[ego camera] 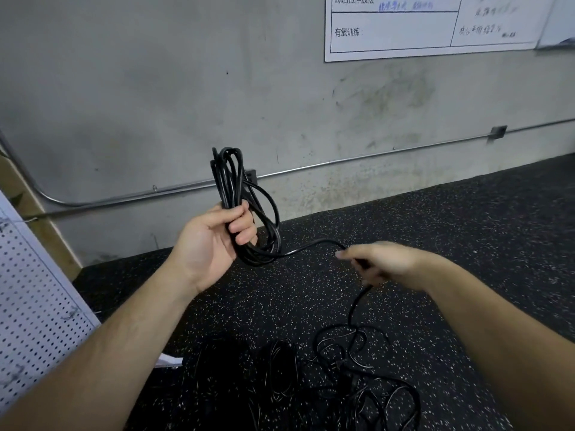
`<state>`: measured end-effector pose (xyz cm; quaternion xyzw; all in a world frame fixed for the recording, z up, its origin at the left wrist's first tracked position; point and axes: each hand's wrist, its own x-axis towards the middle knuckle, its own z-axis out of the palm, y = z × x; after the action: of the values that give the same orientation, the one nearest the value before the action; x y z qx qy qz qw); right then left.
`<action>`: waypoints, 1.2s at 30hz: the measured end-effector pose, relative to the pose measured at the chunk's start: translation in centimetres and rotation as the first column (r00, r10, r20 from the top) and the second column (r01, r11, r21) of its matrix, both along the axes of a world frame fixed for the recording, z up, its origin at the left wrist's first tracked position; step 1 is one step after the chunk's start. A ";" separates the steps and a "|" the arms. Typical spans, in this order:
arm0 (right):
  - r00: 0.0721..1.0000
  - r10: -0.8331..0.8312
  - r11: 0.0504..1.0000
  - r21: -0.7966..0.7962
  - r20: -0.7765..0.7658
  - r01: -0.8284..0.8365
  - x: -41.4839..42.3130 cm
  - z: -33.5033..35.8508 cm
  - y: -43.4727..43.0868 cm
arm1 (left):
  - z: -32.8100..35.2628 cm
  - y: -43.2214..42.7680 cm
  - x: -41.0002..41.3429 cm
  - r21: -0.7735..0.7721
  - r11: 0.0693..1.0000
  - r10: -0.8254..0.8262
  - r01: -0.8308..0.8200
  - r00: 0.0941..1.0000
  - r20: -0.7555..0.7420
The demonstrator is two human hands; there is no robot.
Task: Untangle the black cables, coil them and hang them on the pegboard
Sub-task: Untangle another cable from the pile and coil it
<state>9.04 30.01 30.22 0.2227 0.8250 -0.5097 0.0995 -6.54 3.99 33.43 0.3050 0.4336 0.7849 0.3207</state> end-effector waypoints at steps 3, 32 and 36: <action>0.989 -0.095 0.927 -0.371 -0.110 0.047 0.2 1.4 1.1 | 0.1 -0.2 -0.4 -0.048 0.996 0.064 -0.069 0.992 -0.109; 0.631 -0.412 0.891 -0.435 -0.658 0.128 -2.5 8.6 -7.8 | -3.0 4.1 4.6 -0.366 0.871 0.151 -0.327 0.888 -0.434; 0.527 -0.516 0.857 -0.415 -0.676 0.306 -2.8 8.4 -8.0 | -2.9 4.3 5.4 -0.351 0.906 0.080 -0.235 0.912 -0.402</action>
<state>6.29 21.96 38.57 0.1598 0.6399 -0.6611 -0.3576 -1.10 8.24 30.55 0.3435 0.6591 0.6319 0.2197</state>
